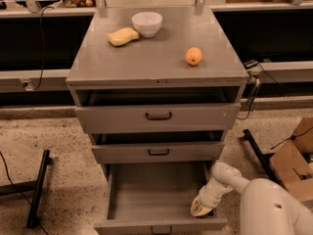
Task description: Open bottom drawer
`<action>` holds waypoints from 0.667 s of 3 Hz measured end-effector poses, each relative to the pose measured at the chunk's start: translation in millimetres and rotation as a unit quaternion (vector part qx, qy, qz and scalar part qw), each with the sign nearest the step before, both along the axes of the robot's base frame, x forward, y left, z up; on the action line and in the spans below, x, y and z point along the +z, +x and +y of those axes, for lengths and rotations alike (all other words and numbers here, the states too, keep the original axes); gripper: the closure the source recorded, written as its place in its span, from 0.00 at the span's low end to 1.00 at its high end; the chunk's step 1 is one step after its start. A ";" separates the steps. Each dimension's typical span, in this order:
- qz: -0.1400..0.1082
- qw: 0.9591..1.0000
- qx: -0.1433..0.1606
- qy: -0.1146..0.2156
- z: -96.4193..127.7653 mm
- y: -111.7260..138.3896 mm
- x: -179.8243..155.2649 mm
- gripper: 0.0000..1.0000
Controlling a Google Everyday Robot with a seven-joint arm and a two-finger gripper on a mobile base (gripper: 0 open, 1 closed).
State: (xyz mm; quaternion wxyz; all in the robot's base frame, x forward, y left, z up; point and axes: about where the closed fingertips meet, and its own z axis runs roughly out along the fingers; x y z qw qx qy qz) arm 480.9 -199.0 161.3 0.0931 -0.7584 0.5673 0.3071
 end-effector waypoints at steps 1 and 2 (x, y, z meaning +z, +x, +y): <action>-0.054 0.998 0.011 -0.024 -21.4 -9.6 34.2 1.00; -0.104 0.994 0.026 -0.035 -26.3 -22.2 70.4 1.00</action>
Offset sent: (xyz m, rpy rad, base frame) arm -0.1337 0.0183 0.0969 -0.0350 -0.1918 0.2309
